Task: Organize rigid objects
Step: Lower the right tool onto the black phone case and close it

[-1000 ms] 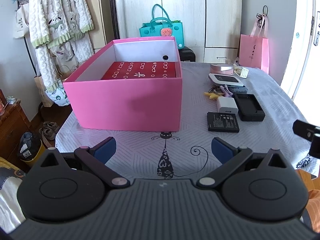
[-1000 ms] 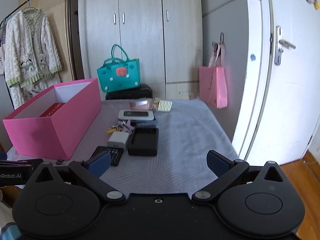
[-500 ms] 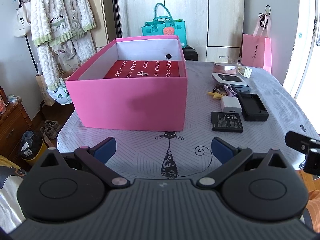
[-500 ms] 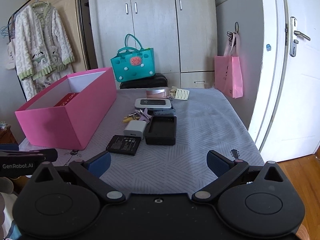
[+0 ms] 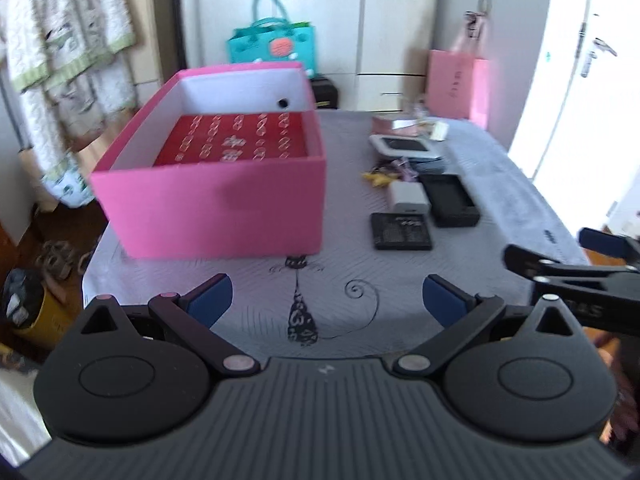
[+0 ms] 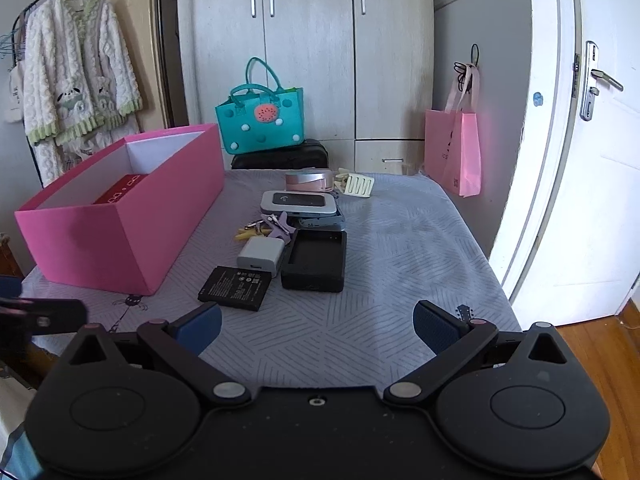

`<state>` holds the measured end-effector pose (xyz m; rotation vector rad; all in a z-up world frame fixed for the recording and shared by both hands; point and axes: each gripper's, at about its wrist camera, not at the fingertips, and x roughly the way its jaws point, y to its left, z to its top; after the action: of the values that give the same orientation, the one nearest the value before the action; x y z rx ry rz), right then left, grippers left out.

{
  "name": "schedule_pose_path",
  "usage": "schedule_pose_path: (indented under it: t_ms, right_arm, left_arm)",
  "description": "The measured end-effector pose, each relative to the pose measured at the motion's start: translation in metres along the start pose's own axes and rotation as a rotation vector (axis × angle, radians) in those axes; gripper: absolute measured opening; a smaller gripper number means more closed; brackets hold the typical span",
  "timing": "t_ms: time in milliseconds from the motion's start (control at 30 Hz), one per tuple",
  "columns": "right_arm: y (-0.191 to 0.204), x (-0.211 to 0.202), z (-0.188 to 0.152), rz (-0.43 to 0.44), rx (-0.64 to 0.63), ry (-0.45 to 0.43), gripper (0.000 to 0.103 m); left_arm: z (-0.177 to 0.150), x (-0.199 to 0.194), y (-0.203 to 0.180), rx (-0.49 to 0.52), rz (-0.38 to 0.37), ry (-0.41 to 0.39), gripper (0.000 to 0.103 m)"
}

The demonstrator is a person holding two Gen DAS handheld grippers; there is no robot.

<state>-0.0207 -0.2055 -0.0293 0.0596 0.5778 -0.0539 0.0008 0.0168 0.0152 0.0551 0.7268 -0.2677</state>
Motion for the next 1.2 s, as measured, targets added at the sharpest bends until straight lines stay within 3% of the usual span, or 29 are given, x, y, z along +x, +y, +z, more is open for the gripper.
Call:
schedule_pose_path:
  t_ms: [200, 300, 400, 600, 867, 967, 1067, 1133, 1200]
  right_arm:
    - [0.001, -0.009, 0.005, 0.057, -0.061, -0.147, 0.103]
    - [-0.006, -0.007, 0.015, 0.111, -0.052, -0.156, 0.103]
    - [-0.015, 0.004, 0.025, 0.140, -0.019, -0.127, 0.103]
    - [-0.018, 0.038, 0.035, 0.115, 0.020, -0.043, 0.103]
    - [-0.006, 0.086, 0.041, 0.094, 0.020, 0.106, 0.097]
    - [-0.008, 0.100, 0.044, 0.098, 0.026, 0.149, 0.094]
    - [-0.011, 0.117, 0.046, 0.085, 0.032, 0.196, 0.084]
    - [-0.012, 0.128, 0.048, 0.068, 0.032, 0.236, 0.070]
    - [-0.015, 0.135, 0.049, 0.062, 0.035, 0.248, 0.068]
  left_arm:
    - [0.023, -0.017, 0.007, 0.122, -0.048, -0.034, 0.103]
    - [0.039, -0.024, 0.021, 0.173, -0.022, -0.041, 0.103]
    - [0.057, -0.028, 0.041, 0.178, -0.005, -0.023, 0.103]
    - [0.086, -0.019, 0.078, 0.196, -0.008, 0.059, 0.100]
    - [0.129, 0.021, 0.120, 0.206, 0.042, 0.135, 0.091]
    - [0.143, 0.038, 0.135, 0.205, 0.060, 0.127, 0.086]
    - [0.149, 0.063, 0.152, 0.179, 0.137, 0.086, 0.080]
    - [0.151, 0.081, 0.161, 0.162, 0.175, 0.099, 0.066]
    - [0.152, 0.099, 0.167, 0.175, 0.204, 0.102, 0.061]
